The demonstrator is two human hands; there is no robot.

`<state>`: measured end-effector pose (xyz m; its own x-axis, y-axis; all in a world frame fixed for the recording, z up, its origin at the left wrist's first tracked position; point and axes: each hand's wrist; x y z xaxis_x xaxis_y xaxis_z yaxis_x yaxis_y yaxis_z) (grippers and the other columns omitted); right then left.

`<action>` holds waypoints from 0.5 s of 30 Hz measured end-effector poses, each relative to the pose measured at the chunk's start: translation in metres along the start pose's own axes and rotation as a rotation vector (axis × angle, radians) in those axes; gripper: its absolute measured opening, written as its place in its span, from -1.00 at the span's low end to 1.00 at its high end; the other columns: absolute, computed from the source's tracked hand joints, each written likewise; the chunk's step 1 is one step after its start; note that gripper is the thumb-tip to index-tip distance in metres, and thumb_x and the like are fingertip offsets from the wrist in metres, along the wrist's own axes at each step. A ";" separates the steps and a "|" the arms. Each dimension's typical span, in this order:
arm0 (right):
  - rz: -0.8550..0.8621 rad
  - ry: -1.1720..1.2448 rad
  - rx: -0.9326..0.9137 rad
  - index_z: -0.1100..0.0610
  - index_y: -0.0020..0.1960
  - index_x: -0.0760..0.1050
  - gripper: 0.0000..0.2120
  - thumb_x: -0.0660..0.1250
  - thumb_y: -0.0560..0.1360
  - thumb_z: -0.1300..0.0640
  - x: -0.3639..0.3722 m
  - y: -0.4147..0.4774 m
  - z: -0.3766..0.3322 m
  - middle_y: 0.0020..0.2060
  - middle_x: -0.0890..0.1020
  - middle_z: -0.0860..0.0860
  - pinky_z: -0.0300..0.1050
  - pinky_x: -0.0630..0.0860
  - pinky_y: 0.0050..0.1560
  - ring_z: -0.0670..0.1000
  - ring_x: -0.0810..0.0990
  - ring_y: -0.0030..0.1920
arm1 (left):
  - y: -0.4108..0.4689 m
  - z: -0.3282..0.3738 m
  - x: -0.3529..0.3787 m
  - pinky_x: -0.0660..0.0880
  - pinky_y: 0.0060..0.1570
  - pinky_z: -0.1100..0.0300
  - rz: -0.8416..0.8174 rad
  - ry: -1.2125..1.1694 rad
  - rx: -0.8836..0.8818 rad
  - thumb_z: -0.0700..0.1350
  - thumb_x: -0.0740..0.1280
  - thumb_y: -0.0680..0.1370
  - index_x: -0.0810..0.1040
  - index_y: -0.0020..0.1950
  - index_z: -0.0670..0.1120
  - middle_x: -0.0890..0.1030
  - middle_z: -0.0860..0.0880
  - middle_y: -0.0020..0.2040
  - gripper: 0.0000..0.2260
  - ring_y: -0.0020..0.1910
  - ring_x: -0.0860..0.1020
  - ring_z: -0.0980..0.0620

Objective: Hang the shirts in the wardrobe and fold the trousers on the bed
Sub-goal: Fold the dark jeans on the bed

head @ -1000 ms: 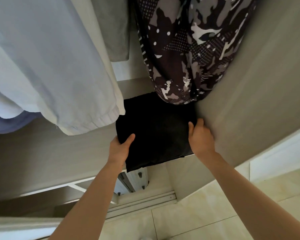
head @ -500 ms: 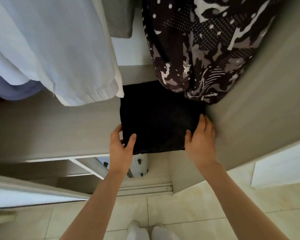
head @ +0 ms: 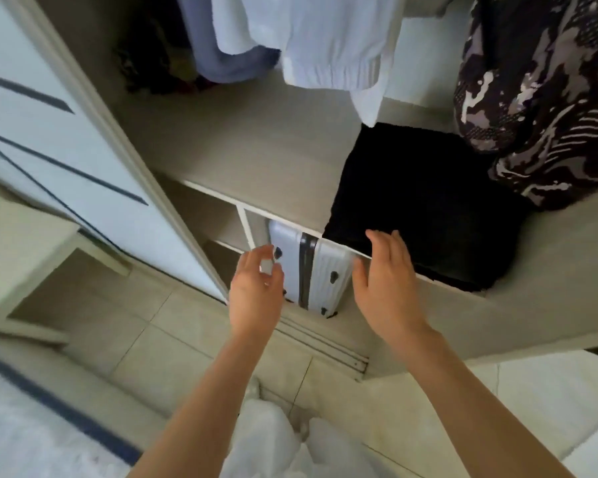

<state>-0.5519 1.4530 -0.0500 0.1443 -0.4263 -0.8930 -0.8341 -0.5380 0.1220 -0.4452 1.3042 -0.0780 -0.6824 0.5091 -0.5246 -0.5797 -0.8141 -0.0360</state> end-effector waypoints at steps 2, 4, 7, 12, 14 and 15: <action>-0.055 0.028 -0.097 0.23 0.42 0.32 -0.58 0.22 0.60 0.14 0.011 -0.004 -0.020 0.39 0.39 0.21 0.05 0.22 0.46 0.20 0.21 0.49 | -0.013 -0.019 -0.025 0.55 -0.09 0.19 0.085 0.053 -0.035 -0.08 0.26 0.62 0.52 0.25 0.02 0.58 0.08 0.11 -0.78 -0.12 0.55 0.20; -0.142 0.019 -0.196 0.23 0.41 0.32 -0.58 0.23 0.60 0.13 0.026 -0.008 -0.042 0.35 0.42 0.20 0.12 0.33 0.40 0.19 0.27 0.45 | -0.028 -0.039 -0.048 0.51 -0.13 0.19 0.161 0.100 -0.096 -0.04 0.23 0.63 0.53 0.22 0.05 0.61 0.09 0.05 -0.80 -0.11 0.56 0.13; -0.253 0.004 -0.351 0.22 0.40 0.34 -0.61 0.21 0.60 0.11 0.053 -0.018 -0.079 0.25 0.49 0.16 0.04 0.43 0.27 0.14 0.38 0.33 | -0.052 -0.070 -0.082 0.56 -0.14 0.17 0.243 0.176 -0.199 -0.01 0.20 0.64 0.52 0.24 0.07 0.62 0.10 0.00 -0.79 -0.13 0.57 0.14; -0.445 0.000 -0.600 0.17 0.37 0.36 -0.65 0.16 0.62 0.07 0.101 -0.042 -0.145 0.21 0.53 0.08 -0.05 0.47 0.18 0.07 0.45 0.25 | -0.101 -0.127 -0.136 0.54 -0.27 0.19 0.358 0.210 -0.405 -0.04 0.21 0.65 0.54 0.23 0.02 0.60 0.05 -0.15 -0.80 -0.27 0.53 0.17; -0.514 -0.001 -0.687 0.16 0.35 0.37 -0.68 0.15 0.63 0.09 0.120 -0.056 -0.175 0.18 0.54 0.07 -0.06 0.48 0.14 0.06 0.47 0.21 | -0.121 -0.152 -0.156 0.58 -0.20 0.06 0.392 0.192 -0.504 -0.04 0.22 0.64 0.55 0.21 0.02 0.58 0.07 -0.18 -0.81 -0.23 0.56 0.07; -0.550 -0.005 -0.730 0.16 0.35 0.37 -0.68 0.15 0.63 0.10 0.130 -0.064 -0.190 0.16 0.55 0.07 -0.06 0.48 0.12 0.07 0.48 0.19 | -0.130 -0.167 -0.165 0.58 -0.17 0.03 0.412 0.175 -0.552 -0.04 0.22 0.63 0.56 0.19 0.03 0.59 0.07 -0.17 -0.81 -0.21 0.57 0.05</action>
<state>-0.3789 1.2942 -0.0912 0.4183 0.0280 -0.9079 -0.1044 -0.9914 -0.0787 -0.1831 1.2794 -0.1285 -0.6891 0.1147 -0.7155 0.0519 -0.9770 -0.2067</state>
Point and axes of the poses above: each hand's wrist, its own y-axis towards the middle knuckle, its own x-axis out of the palm, z = x × y
